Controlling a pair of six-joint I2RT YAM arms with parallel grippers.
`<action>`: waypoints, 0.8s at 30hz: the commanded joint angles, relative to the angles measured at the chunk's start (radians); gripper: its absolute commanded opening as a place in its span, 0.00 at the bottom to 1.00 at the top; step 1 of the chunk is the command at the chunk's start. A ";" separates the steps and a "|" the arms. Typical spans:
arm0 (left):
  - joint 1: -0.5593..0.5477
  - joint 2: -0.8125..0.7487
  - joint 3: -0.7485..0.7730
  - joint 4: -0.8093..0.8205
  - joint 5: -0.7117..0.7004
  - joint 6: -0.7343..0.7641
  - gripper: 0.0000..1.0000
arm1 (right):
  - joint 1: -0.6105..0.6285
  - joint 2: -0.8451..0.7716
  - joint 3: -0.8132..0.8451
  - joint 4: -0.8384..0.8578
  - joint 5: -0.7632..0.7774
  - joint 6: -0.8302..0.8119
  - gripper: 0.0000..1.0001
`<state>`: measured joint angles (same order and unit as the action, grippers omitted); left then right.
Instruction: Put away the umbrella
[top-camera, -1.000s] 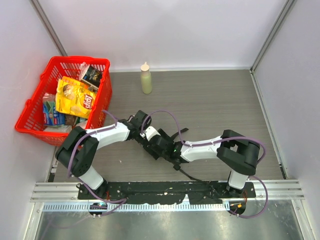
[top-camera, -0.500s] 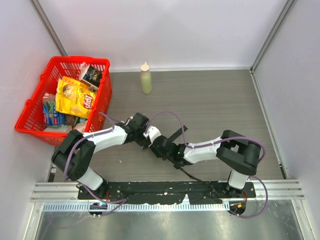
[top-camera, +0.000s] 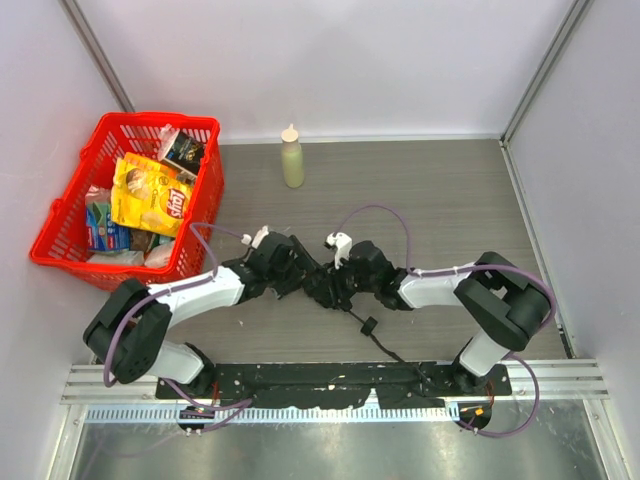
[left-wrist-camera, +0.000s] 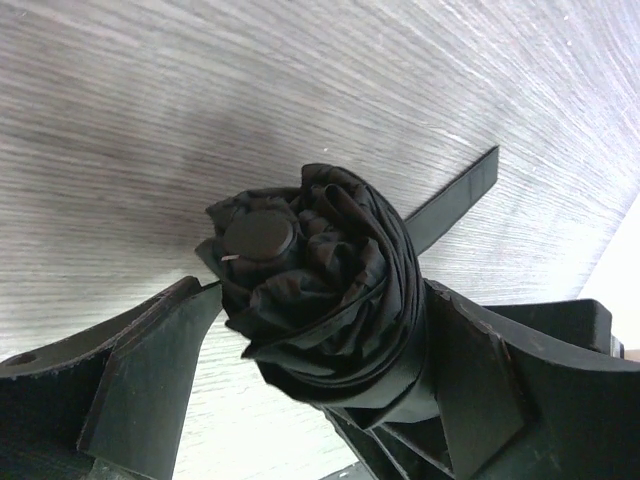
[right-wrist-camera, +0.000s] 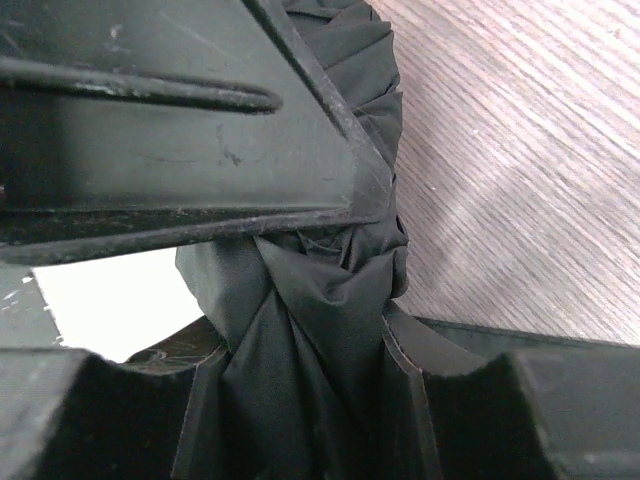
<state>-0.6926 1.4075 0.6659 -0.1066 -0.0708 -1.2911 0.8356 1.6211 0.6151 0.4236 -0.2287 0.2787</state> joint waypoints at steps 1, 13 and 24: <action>-0.010 0.001 -0.015 0.022 -0.064 0.070 0.86 | -0.078 -0.023 0.038 0.112 -0.228 0.106 0.01; -0.051 0.105 0.018 0.054 -0.050 0.026 0.83 | -0.176 0.086 0.078 0.369 -0.466 0.364 0.01; -0.051 0.081 0.020 0.078 -0.037 0.003 0.12 | -0.184 0.089 0.095 0.399 -0.535 0.461 0.01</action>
<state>-0.7284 1.4944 0.6910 0.0296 -0.1230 -1.3140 0.6636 1.7588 0.6205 0.6434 -0.6991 0.7113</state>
